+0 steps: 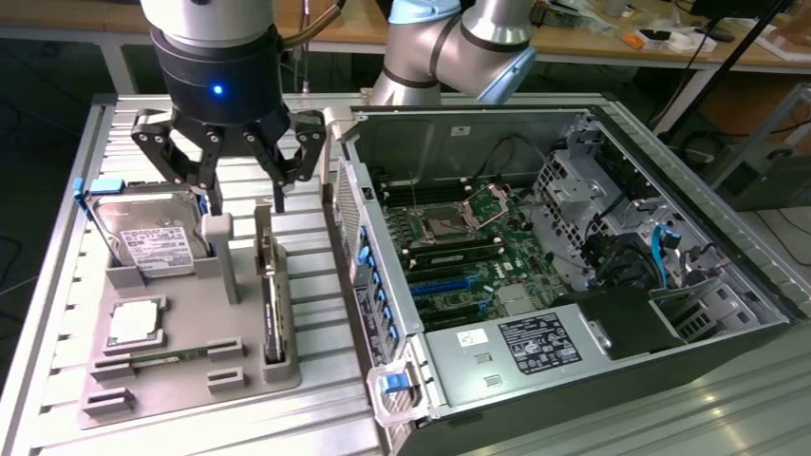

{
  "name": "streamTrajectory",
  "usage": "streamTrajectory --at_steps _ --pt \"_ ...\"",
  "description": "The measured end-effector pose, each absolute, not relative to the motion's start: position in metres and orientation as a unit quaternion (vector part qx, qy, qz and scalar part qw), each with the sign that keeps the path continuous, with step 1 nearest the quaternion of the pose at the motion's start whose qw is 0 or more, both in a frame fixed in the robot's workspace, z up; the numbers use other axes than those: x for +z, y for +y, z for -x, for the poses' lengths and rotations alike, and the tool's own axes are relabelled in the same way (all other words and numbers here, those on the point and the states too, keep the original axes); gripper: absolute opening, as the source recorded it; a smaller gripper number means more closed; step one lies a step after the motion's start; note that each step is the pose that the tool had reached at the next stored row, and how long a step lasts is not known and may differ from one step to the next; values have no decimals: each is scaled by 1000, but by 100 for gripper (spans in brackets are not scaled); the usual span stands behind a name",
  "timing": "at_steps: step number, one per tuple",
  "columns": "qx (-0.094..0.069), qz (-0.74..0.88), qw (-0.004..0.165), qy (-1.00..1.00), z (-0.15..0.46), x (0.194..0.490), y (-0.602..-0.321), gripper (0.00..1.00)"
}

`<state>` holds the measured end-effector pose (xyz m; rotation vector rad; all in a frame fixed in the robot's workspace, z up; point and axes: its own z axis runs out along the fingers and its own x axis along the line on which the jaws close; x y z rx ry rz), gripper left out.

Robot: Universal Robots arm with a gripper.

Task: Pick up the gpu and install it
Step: 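Pick up the gpu and move the gpu toward the slot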

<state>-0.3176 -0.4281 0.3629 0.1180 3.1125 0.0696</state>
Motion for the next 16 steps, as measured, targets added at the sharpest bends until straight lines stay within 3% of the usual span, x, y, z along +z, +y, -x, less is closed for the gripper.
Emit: streamTrajectory --at_steps 16 --pt "22 -38 13 999 318 357 -428 60"
